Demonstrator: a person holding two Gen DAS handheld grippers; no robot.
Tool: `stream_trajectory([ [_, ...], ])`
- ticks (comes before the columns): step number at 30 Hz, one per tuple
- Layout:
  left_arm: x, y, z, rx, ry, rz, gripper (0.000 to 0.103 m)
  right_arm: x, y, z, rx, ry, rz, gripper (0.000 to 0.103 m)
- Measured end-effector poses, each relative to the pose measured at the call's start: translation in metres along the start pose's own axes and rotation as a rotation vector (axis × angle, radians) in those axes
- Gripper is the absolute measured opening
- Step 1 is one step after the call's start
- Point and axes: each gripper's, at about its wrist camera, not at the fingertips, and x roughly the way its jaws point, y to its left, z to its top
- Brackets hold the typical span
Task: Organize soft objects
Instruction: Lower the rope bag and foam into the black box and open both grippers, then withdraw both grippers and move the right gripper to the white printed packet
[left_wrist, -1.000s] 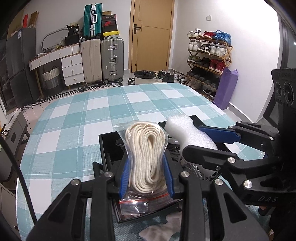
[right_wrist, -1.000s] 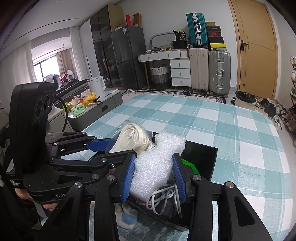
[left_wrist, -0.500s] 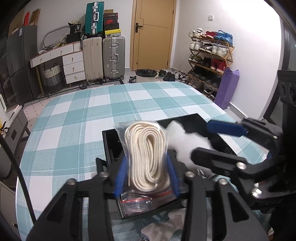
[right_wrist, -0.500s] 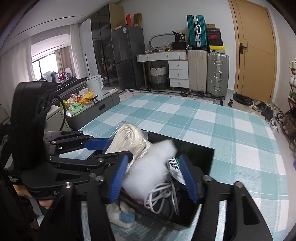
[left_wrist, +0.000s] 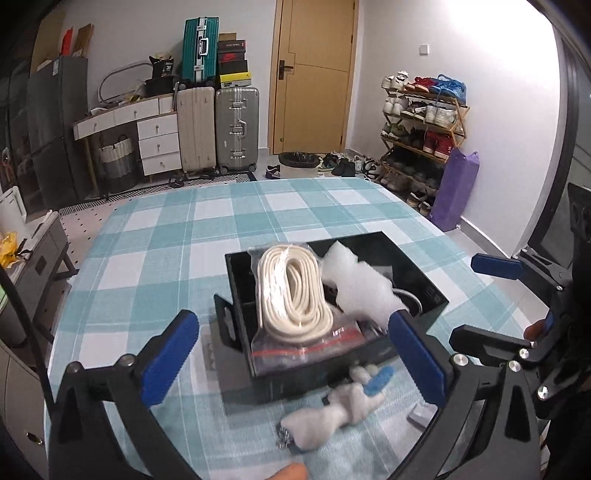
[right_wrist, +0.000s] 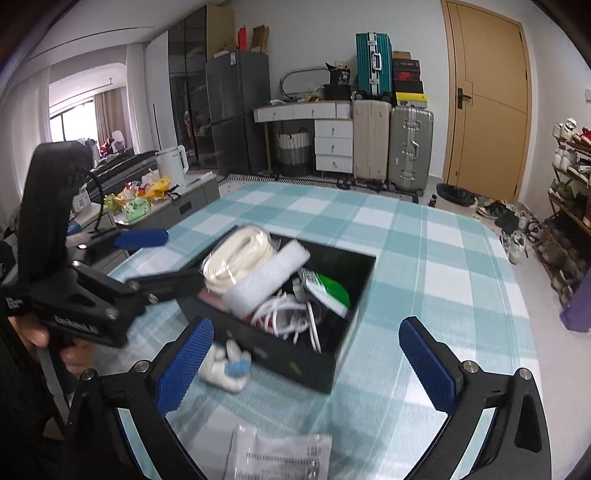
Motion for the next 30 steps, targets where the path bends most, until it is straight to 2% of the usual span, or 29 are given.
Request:
stream_trajectory([
  [6, -0.01, -0.004, -0.017, 0.023, -0.002, 0.05, 0.103, -0.005, 0.004, -0.018, 0.003, 0.044, -0.003, 0.102],
  [16, -0.013, -0.009, -0.04, 0.023, 0.009, 0.057, 0.103, -0.003, 0.013, -0.044, -0.044, 0.143, 0.021, 0.102],
  [25, -0.002, -0.014, -0.056, 0.042, 0.076, 0.056, 0.103, 0.011, 0.016, -0.062, -0.061, 0.267, 0.058, 0.102],
  [30, 0.007, -0.01, -0.062, 0.023, 0.12, 0.022, 0.103, 0.014, 0.019, -0.069, -0.078, 0.301, 0.086, 0.102],
])
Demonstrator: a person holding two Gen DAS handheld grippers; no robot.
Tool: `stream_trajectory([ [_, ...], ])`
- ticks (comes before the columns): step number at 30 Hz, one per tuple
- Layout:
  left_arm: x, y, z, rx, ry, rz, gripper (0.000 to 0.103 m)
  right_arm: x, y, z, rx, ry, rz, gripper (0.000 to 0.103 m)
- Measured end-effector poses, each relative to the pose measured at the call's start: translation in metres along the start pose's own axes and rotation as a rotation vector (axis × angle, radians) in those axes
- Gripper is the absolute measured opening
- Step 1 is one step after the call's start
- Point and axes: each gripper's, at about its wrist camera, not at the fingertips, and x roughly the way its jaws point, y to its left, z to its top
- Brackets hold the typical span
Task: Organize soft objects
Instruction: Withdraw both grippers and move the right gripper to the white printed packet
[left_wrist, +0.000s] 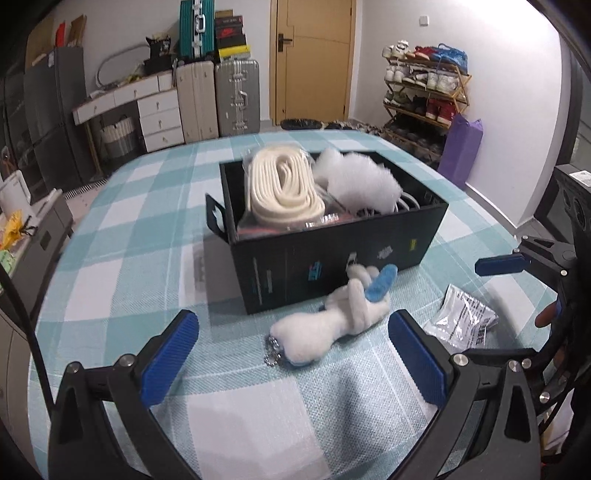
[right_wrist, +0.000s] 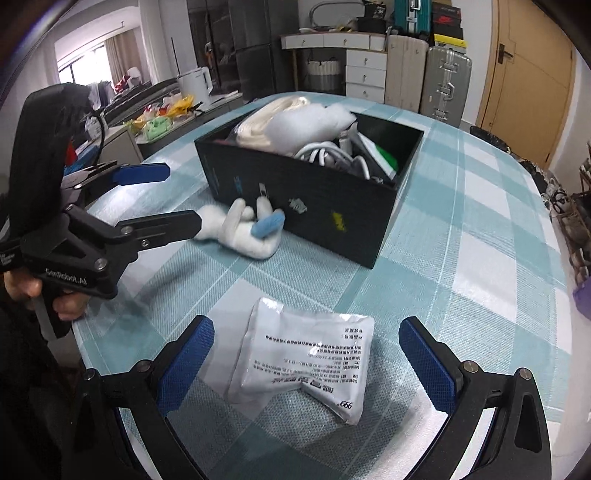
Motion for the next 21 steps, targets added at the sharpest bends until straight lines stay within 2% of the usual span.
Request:
stream_trajectory([
  [6, 0.006, -0.008, -0.005, 0.037, 0.016, 0.007, 0.103, 0.007, -0.004, -0.006, 0.008, 0.037, -0.003, 0.102],
  [13, 0.011, -0.007, -0.007, 0.028, 0.049, -0.004, 0.103, 0.015, -0.009, -0.011, 0.019, 0.079, -0.013, 0.102],
  [21, 0.011, -0.007, -0.01, 0.033, 0.052, -0.031, 0.103, 0.018, -0.009, -0.01, 0.015, 0.081, -0.031, 0.098],
])
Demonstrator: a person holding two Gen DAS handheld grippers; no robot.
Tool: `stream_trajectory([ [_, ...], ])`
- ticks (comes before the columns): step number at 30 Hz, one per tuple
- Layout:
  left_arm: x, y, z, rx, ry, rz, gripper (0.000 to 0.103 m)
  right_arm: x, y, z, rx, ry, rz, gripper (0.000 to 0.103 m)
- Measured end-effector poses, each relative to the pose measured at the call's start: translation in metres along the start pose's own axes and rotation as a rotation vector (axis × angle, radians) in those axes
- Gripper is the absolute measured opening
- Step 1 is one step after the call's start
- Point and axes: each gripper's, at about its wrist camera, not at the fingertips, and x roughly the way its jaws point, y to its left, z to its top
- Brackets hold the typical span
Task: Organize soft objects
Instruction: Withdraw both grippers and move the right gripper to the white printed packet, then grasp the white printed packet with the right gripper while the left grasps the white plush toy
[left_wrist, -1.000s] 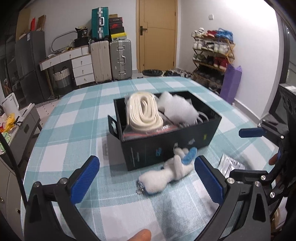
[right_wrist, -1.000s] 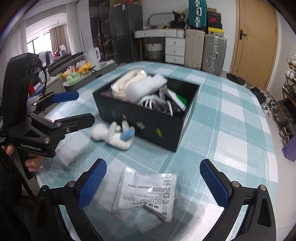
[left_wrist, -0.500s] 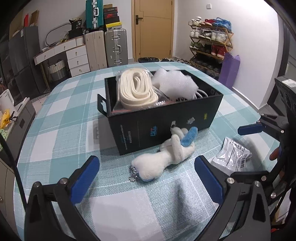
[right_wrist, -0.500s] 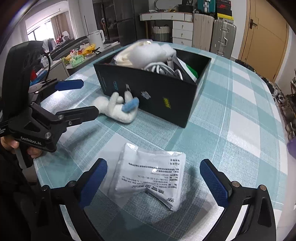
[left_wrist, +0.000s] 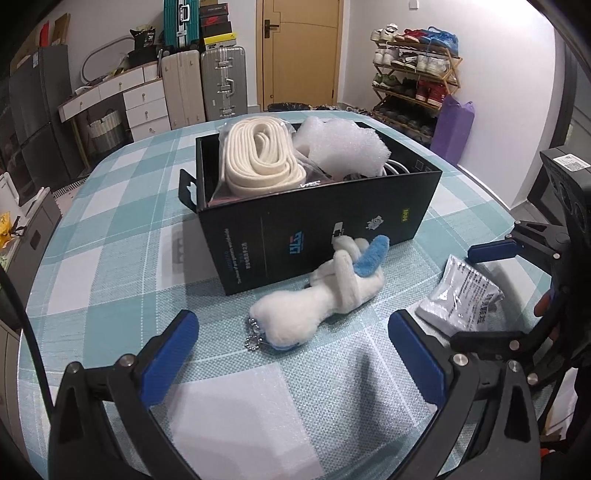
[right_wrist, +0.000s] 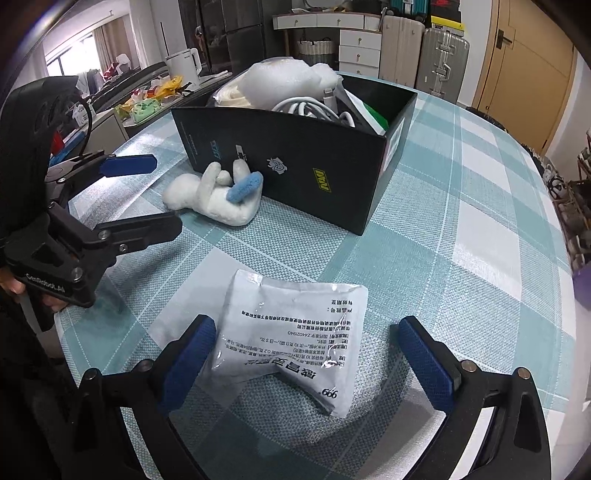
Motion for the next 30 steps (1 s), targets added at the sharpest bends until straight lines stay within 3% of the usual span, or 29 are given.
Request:
stream_trajectory([
  [11, 0.0002, 0.0029, -0.0009, -0.013, 0.006, -0.009, 0.103, -0.0009, 0.0059, 0.0024, -0.02, -0.02, -0.01, 0.081],
  [16, 0.0003, 0.0037, -0.0007, -0.018, 0.009, -0.009, 0.103, -0.0031, 0.0082, 0.0037, -0.039, -0.043, 0.007, 0.06],
  [22, 0.0005, 0.0034, -0.0015, -0.016, 0.01, -0.009, 0.103, -0.0045, 0.0052, 0.0034, -0.029, -0.071, 0.028, 0.053],
  [30, 0.0051, 0.0008, 0.0025, -0.002, 0.036, -0.005, 0.103, -0.0059, 0.0027, 0.0052, -0.011, -0.094, 0.04, 0.053],
])
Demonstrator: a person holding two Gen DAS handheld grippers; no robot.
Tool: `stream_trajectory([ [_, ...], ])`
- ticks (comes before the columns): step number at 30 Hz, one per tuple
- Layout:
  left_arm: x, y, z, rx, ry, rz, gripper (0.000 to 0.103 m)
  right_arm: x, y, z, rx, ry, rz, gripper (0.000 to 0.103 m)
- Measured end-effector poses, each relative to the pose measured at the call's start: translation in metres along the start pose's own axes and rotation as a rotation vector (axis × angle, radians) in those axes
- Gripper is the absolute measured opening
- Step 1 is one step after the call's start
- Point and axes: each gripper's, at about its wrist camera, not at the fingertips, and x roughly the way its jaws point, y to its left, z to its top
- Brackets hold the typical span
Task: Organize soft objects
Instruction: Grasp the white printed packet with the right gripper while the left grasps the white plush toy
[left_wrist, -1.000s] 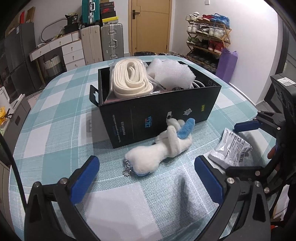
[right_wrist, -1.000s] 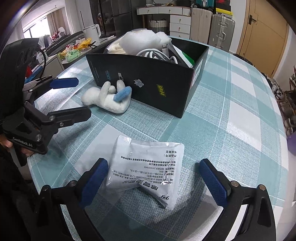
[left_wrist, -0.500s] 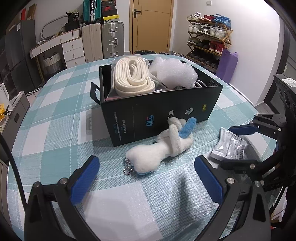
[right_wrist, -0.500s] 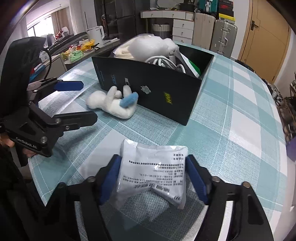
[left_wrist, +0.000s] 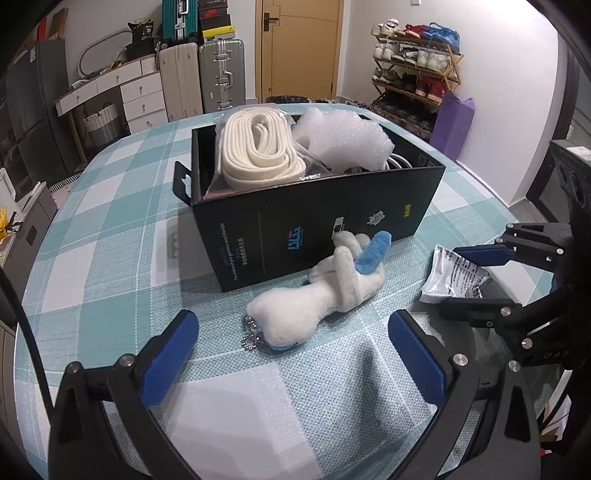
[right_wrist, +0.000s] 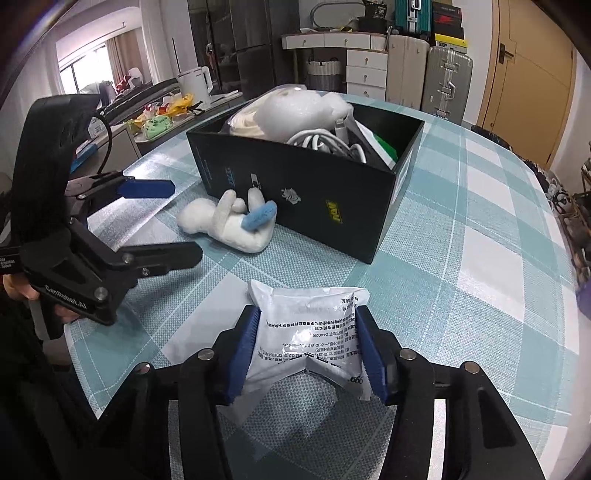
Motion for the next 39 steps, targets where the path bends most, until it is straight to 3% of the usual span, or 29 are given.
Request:
stream_trajectory([
  [18, 0.014, 0.0, 0.015, -0.07, 0.045, -0.044, 0.1, -0.006, -0.006, 0.001, 0.023, -0.035, 0.008, 0.053],
  [28, 0.017, -0.006, 0.014, -0.056, 0.052, -0.044, 0.067, -0.005, -0.007, 0.0, 0.025, -0.035, 0.01, 0.053],
  [39, 0.004, -0.007, 0.006, -0.029, 0.03, -0.057, 0.061, -0.007, -0.004, 0.001, 0.013, -0.047, 0.01, 0.053],
])
